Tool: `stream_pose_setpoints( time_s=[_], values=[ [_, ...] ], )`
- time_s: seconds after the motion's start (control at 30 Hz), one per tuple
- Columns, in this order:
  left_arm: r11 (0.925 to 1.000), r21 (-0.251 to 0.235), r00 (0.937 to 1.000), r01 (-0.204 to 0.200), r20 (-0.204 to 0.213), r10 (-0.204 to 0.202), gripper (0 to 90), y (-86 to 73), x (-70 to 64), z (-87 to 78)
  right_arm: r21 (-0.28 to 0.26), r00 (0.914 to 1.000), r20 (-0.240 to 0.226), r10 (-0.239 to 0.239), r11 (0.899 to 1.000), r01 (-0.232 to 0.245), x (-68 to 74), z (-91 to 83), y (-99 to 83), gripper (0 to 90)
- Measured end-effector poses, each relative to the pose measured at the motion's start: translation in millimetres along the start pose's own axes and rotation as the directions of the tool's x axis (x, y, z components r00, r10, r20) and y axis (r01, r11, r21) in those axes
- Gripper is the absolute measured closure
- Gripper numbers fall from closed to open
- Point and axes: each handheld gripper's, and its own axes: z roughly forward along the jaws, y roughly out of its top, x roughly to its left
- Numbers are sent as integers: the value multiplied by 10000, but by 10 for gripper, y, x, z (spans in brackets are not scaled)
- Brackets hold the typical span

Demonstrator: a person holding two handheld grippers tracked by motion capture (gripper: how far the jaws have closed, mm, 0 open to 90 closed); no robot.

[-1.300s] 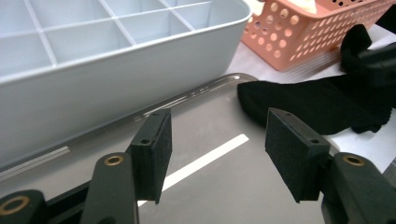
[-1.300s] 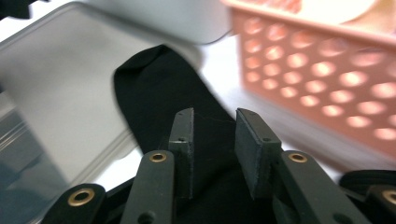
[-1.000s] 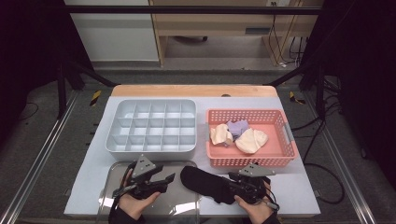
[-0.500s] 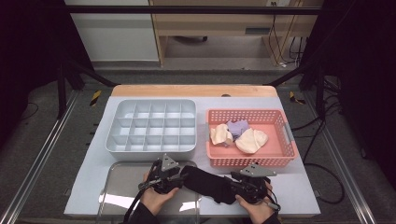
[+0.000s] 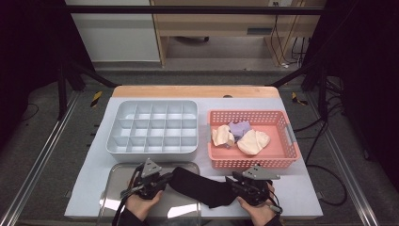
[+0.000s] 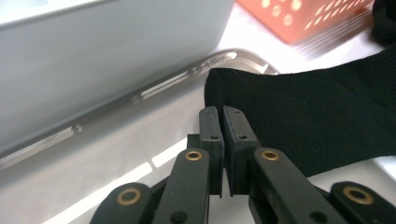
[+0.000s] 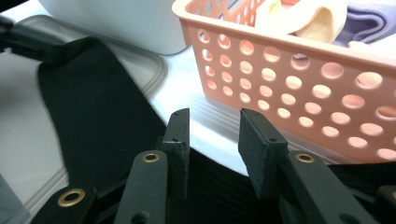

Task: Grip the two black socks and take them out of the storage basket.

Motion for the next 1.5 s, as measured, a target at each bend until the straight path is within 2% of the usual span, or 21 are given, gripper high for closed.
stream_pose_setpoints(
  time_s=[0.13, 0.33, 0.53, 0.63, 0.7, 0.77, 0.83, 0.9, 1.0, 1.1, 1.23, 1.4, 1.5],
  values=[
    [9999, 170, 10000, 25, -9, -25, 863, -166, 33, -108, -130, 9999, -31, 100, 9999, -100, 12, 16, 11, 634],
    [9996, 238, 9999, 120, -93, -118, 858, -302, 94, -195, -607, 9999, -59, 110, 9981, -114, 32, 13, 71, 601],
    [9993, 185, 9995, 325, -65, -323, 815, -329, 153, -190, -605, 9998, -23, 178, 9980, -179, 10, 7, 63, 591],
    [9991, 97, 9991, 416, -80, -415, 732, -324, 169, -188, -315, 9997, 32, 222, 9993, -221, -7, 43, 47, 585],
    [9983, -108, 9983, 576, 54, -575, 665, -309, 192, -196, 124, 9993, 221, 286, 9995, -289, -10, 90, 18, 589],
    [9980, -285, 9984, 557, -89, -559, 600, -284, 207, -215, 573, 9989, 310, 342, 9977, -359, -17, 135, -18, 602],
    [9971, -453, 9980, 611, -109, -617, 580, -262, 215, -222, 912, 9990, 306, 319, 9952, -346, -27, 176, -47, 622],
    [9976, -412, 9982, 562, -182, -570, 594, -250, 216, -204, 1214, 9991, 304, 287, 9921, -322, -10, 204, -58, 663],
    [9986, -112, 9983, 524, -253, -527, 673, -249, 236, -146, 1899, 9984, 558, -128, 9818, 19, 11, 263, -74, 733],
    [9980, 130, 9979, 618, -201, -615, 760, -257, 255, -102, 2015, 9986, 528, -29, 9795, -78, 5, 261, -65, 783],
    [9987, 293, 9989, 425, -185, -419, 851, -263, 232, -97, 2135, 9994, 350, 70, 9768, -143, -9, 231, -51, 849],
    [9985, 389, 9993, 378, -44, -376, 868, -307, 221, -154, 2163, 9994, 324, 75, 9762, -143, -9, 146, -48, 859],
    [9988, 357, 9995, 323, -46, -322, 867, -334, 195, -179, 2194, 9989, 448, 129, 9754, -224, -28, 158, -60, 823]
  ],
)
